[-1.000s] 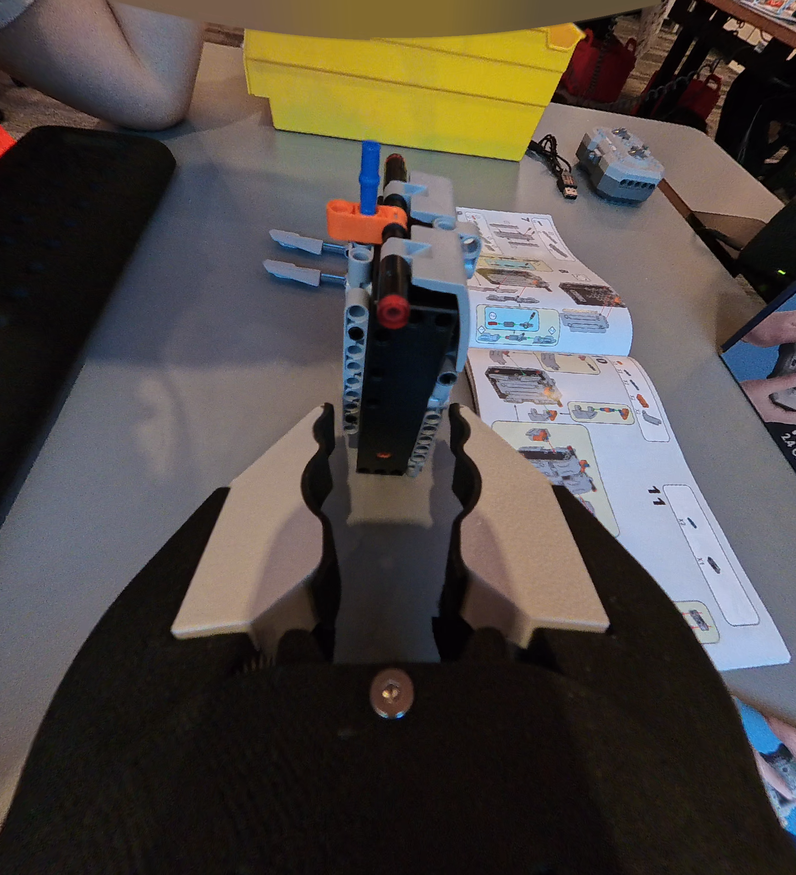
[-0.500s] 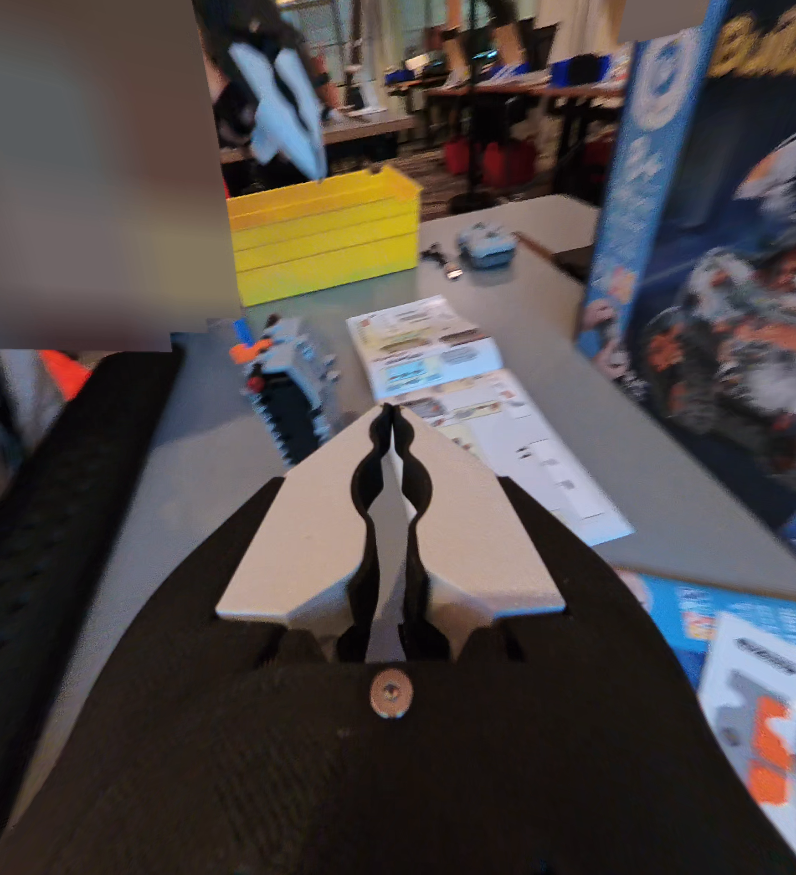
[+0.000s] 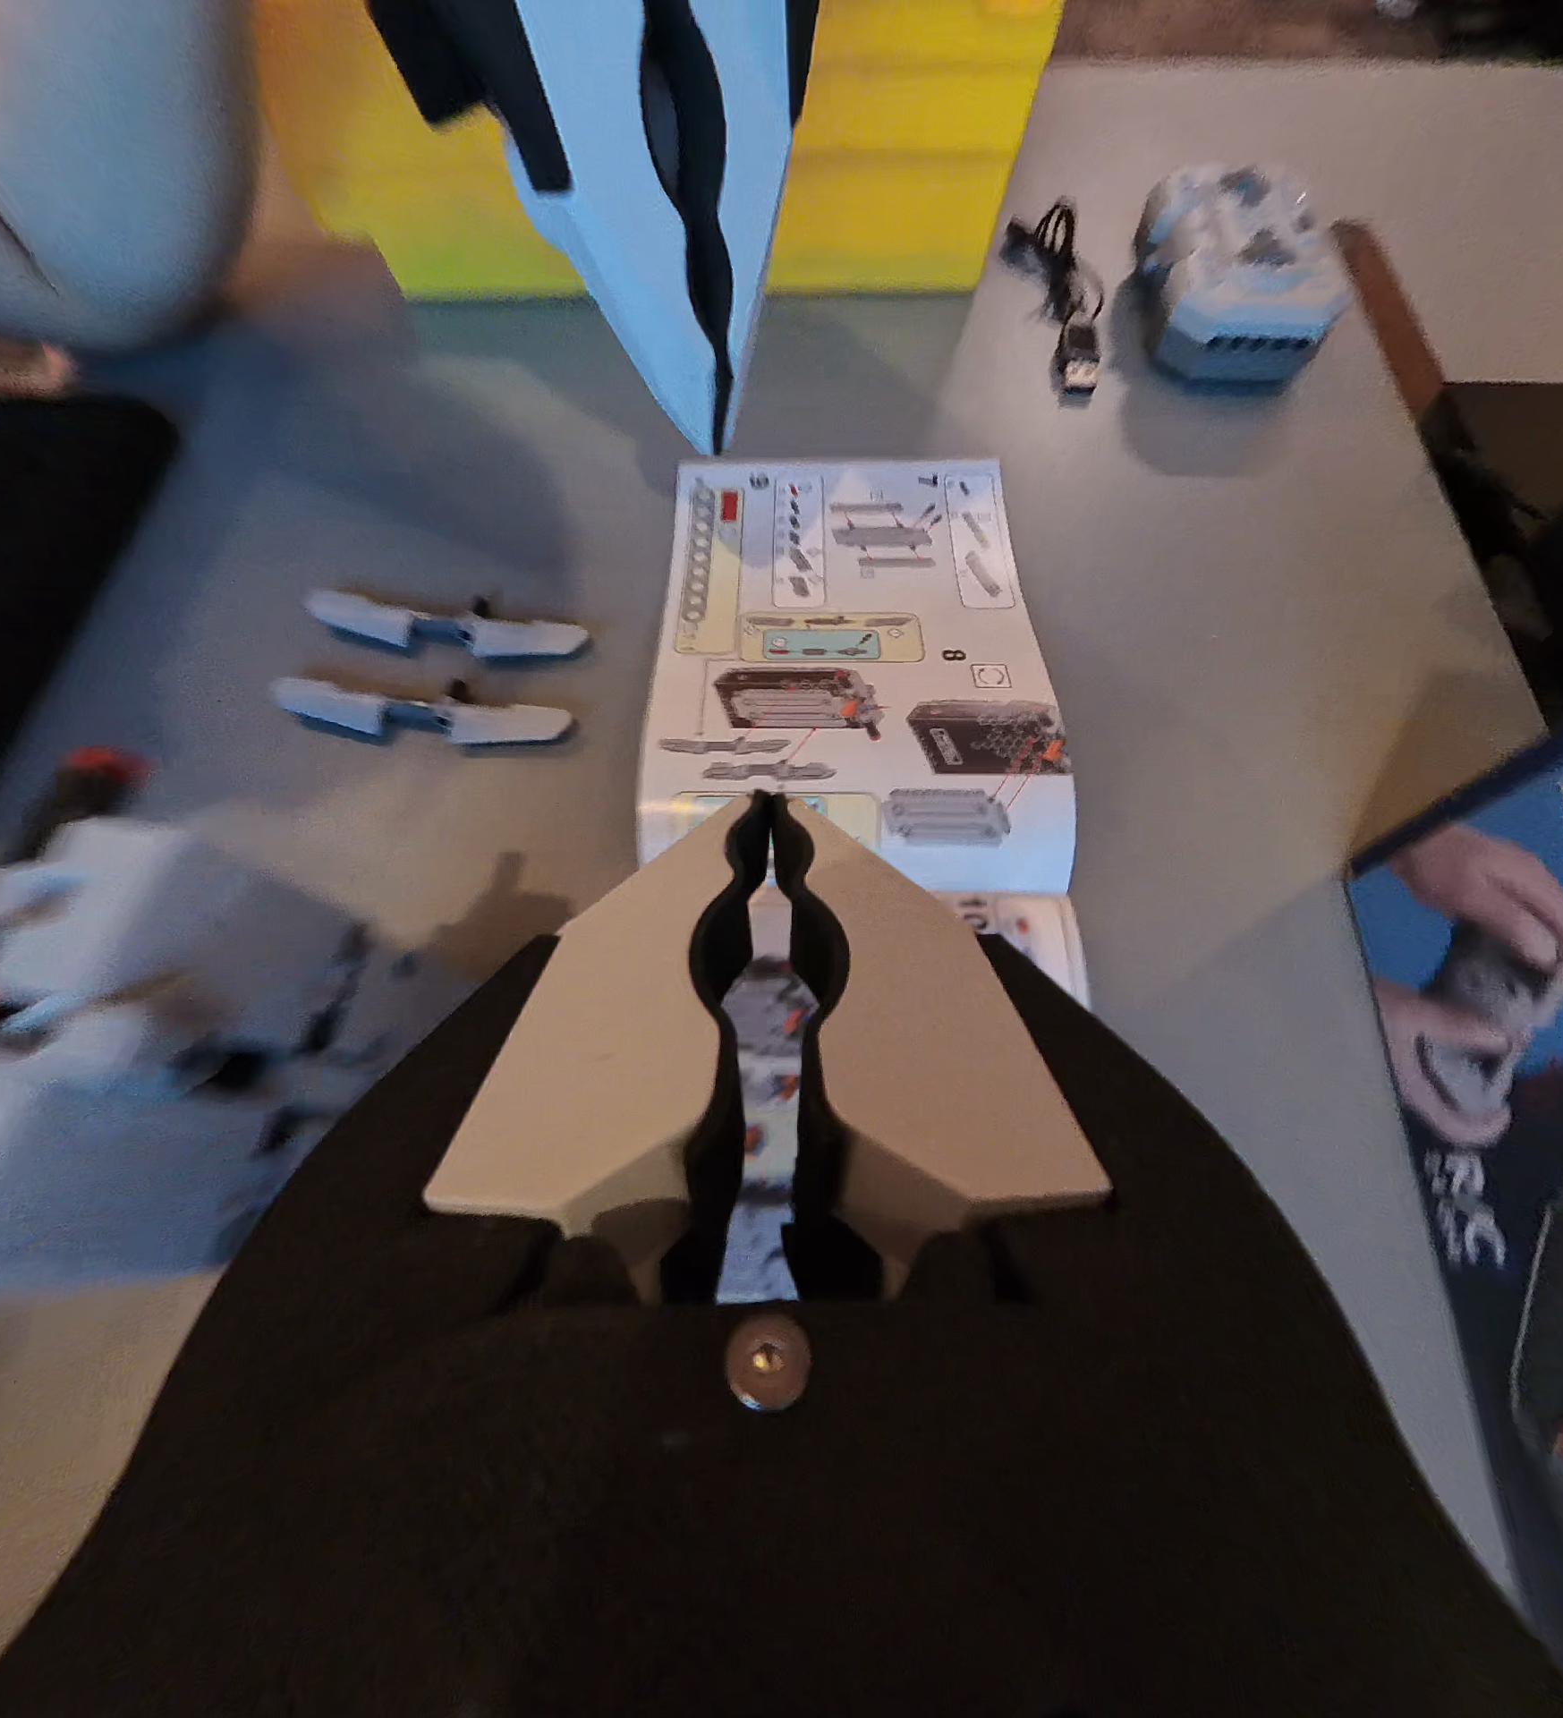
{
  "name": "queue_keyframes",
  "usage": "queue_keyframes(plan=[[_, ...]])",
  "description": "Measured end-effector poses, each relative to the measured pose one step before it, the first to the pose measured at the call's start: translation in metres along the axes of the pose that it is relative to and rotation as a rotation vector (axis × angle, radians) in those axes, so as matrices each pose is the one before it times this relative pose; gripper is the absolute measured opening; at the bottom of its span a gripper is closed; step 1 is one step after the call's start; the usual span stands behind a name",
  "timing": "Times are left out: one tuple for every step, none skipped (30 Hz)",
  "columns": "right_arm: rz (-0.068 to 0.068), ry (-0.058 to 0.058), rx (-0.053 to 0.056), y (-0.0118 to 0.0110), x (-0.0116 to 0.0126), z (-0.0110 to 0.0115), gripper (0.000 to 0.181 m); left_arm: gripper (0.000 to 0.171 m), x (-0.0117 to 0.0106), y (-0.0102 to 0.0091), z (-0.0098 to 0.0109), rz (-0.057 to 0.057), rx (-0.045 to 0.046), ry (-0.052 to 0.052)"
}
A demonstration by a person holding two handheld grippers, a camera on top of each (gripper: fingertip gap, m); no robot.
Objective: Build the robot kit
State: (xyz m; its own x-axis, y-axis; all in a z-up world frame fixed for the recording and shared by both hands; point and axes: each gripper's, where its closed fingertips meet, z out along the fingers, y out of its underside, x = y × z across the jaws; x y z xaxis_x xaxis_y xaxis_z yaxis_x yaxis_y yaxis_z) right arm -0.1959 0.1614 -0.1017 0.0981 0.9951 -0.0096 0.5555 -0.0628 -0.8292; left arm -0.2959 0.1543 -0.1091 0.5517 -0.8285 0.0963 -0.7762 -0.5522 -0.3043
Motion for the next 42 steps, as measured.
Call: queue_keyframes(plan=[[-0.0161, -0.009, -0.0256, 0.00148, 0.00192, 0.00693, 0.0, 0.0, -0.00234, 0.00192, 0.00189, -0.0099, -0.01261, -0.006], [-0.011, -0.0117, -0.022, 0.00117, 0.00177, 0.00607, 0.0, 0.0, -0.00183, 0.00157, 0.00137, -0.0081, -0.00975, -0.0039], [-0.0052, -0.0079, -0.0187, 0.00113, 0.00227, 0.00532, 0.0, 0.0, -0.00128, 0.00126, 0.00086, -0.0052, -0.00664, -0.0015], [-0.0045, -0.0025, -0.0065, -0.00026, 0.00279, 0.0048, 0.0, 0.0, -0.00158, 0.00099, 0.00069, -0.0053, -0.00498, -0.0045], [-0.0025, -0.0021, -0.0047, 0.0003, 0.00237, 0.00451, 0.0, 0.0, -0.0015, 0.00121, 0.00041, -0.0045, -0.00632, -0.0058], [0.0095, -0.0148, -0.0145, 0.00216, -0.00026, 0.00472, 0.0, 0.0, -0.00077, 0.00103, 0.00041, -0.0019, -0.00625, -0.0028], [0.008, -0.0285, -0.0443, 0.0071, -0.00374, 0.00336, 0.0, 0.0, 0.00038, 0.00091, 0.00059, 0.0002, -0.00618, 0.0032], [-0.0094, -0.0005, -0.0447, 0.00805, -0.00067, 0.00237, 0.0, 0.0, 0.00073, 0.00026, 0.00059, 0.0009, -0.00292, 0.0034], [-0.022, 0.025, -0.0237, 0.00529, 0.00245, 0.00156, 0.0, 0.0, 0.00052, -0.00003, 0.00092, 0.0013, -0.00234, 0.0], [-0.0178, 0.0125, -0.0036, 0.00212, 0.00049, 0.00147, 0.0, 0.0, 0.00057, 0.00034, 0.0013, 0.0018, -0.00658, 0.0], [-0.0025, -0.0096, 0.0072, 0.00024, -0.00211, 0.00176, 0.0, 0.0, 0.00103, 0.00044, 0.00186, 0.0036, -0.00815, 0.0023], [0.0086, -0.0063, 0.0075, -0.00022, -0.0007, 0.00181, 0.0, 0.0, 0.00125, 0.00028, 0.00213, 0.0052, -0.00754, 0.0035], [0.0065, -0.0005, 0.0099, -0.00082, 0.00048, 0.00126, 0.0, 0.0, 0.00111, -0.0001, 0.00216, 0.0044, -0.00597, 0.0033], [0.0027, 0.0011, 0.01, -0.00084, 0.00036, 0.00083, 0.0, 0.0, 0.00093, 0.00002, 0.00226, 0.0025, -0.00676, 0.0038], [0.0011, 0.0013, 0.007, -0.00056, 0.00021, 0.00034, 0.0, 0.0, 0.00097, 0.00035, 0.00231, 0.0019, -0.00774, 0.0058], [0.001, 0.0015, 0.0019, 0.00009, -0.00005, 0.00005, 0.0, 0.0, 0.00062, 0.00079, 0.00212, 0.0003, -0.00916, 0.0048], [-0.0017, 0.0028, 0.0013, 0.00004, 0.00001, 0.0, 0.0, 0.0, 0.00002, 0.00065, 0.00155, -0.0012, -0.00769, 0.0022], [-0.0026, 0.0032, 0.0009, 0.00009, -0.00006, -0.00003, 0.0, 0.0, 0.00037, 0.00048, 0.00101, -0.0016, -0.00465, 0.0034], [-0.001, 0.0028, 0.0005, 0.00008, 0.00005, 0.00016, 0.0, 0.0, 0.00072, -0.00011, 0.00028, -0.0006, -0.00076, 0.0054], [-0.0004, 0.0027, -0.0004, 0.00028, 0.00001, 0.00016, 0.0, 0.0, 0.00078, -0.00016, -0.00011, -0.0003, 0.00131, 0.0046], [-0.0013, 0.0023, -0.0023, 0.00069, -0.0001, 0.00031, 0.0, 0.0, 0.00034, -0.00047, -0.00057, -0.0001, 0.00331, 0.0015], [-0.0018, 0.002, -0.0024, 0.00057, -0.0001, 0.00016, 0.0, 0.0, 0.0002, -0.00032, -0.00079, 0.0004, 0.0033, -0.0002], [-0.0027, 0.0024, -0.0003, 0.00004, 0.00002, 0.00011, 0.0, 0.0, 0.00023, 0.00006, -0.00064, 0.0006, 0.00156, 0.0008], [-0.0035, 0.0021, -0.0005, 0.00008, 0.00002, 0.00023, 0.0, 0.0, 0.00039, -0.00008, -0.00068, 0.0012, 0.00241, 0.0022], [-0.0024, 0.0019, -0.0002, 0.00017, 0.00002, 0.00039, 0.0, 0.0, 0.00019, -0.00042, -0.00038, 0.0009, 0.0039, 0.0024], [-0.0027, 0.0019, 0.0, 0.00016, 0.00004, 0.00054, 0.0, 0.0, -0.0003, -0.00036, 0.0, -0.0007, 0.00196, 0.0005], [-0.0043, 0.002, 0.0003, 0.00018, 0.00005, 0.00063, 0.0, 0.0, -0.00101, -0.00005, 0.00038, -0.0022, -0.00052, -0.002], [-0.0045, 0.0023, -0.0002, 0.00025, -0.00009, 0.00058, 0.0, 0.0, -0.00107, 0.00023, 0.00066, -0.0029, -0.00179, -0.0014], [-0.0041, 0.0027, -0.0018, 0.00019, 0.00002, 0.00063, 0.0, 0.0, -0.00063, 0.00024, 0.00081, -0.0029, -0.00316, 0.0017], [-0.0041, 0.0031, -0.0029, 0.00027, 0.0, 0.00047, 0.0, 0.0, -0.00042, 0.0005, 0.00084, -0.0024, -0.00406, 0.0024], [-0.0055, 0.0038, -0.0035, 0.00033, -0.00011, 0.00041, 0.0, 0.0, -0.00037, 0.00043, 0.00061, -0.0016, -0.00339, 0.0007], [-0.0072, 0.0044, -0.0033, 0.00022, -0.00001, 0.00034, 0.0, 0.0, -0.0003, 0.00043, 0.00008, -0.0014, -0.0024, -0.0006], [-0.0061, 0.0039, -0.0033, 0.00022, 0.00005, 0.00035, 0.0, 0.0, 0.00007, 0.00008, -0.0003, -0.0003, -0.00014, -0.0011], [-0.0045, 0.0039, -0.0037, 0.00048, -0.00008, 0.00053, 0.0, 0.0, 0.00045, -0.00008, -0.00082, 0.0023, 0.00217, -0.0006], [-0.0047, 0.0038, -0.0031, 0.00025, -0.00008, 0.00043, 0.0, 0.0, 0.00065, -0.00027, -0.00101, 0.0032, 0.00338, -0.0006], [-0.004, 0.003, -0.0016, 0.0002, 0.00008, 0.00026, 0.0, 0.0, 0.00059, -0.00023, -0.00114, 0.0023, 0.00289, -0.0016], [-0.0025, 0.0024, -0.001, 0.00025, -0.00012, 0.00016, 0.0, 0.0, 0.00038, -0.00008, -0.00111, 0.0018, 0.00263, -0.0019], [-0.0021, 0.0019, -0.0013, 0.00016, -0.00001, 0.0003, 0.0, 0.0, 0.00027, 0.00001, -0.00116, 0.0017, 0.00265, -0.0013], [-0.0011, 0.0014, -0.0019, 0.00031, -0.00007, 0.00034, 0.0, 0.0, 0.0003, 0.0, -0.00105, 0.0013, 0.00285, -0.0012], [-0.0007, 0.0013, -0.0021, 0.00034, -0.00001, 0.00033, 0.0, 0.0, 0.00009, -0.00006, -0.00109, 0.0004, 0.00259, -0.001], [-0.001, 0.0011, -0.0005, 0.00013, -0.00001, 0.0003, 0.0, 0.0, -0.00002, 0.00012, -0.00087, -0.0002, 0.00186, -0.0008], [-0.0004, 0.0004, 0.0007, 0.0001, -0.00003, 0.00012, 0.0, 0.0, -0.00026, 0.00012, -0.0008, -0.0008, 0.00181, -0.0012]])
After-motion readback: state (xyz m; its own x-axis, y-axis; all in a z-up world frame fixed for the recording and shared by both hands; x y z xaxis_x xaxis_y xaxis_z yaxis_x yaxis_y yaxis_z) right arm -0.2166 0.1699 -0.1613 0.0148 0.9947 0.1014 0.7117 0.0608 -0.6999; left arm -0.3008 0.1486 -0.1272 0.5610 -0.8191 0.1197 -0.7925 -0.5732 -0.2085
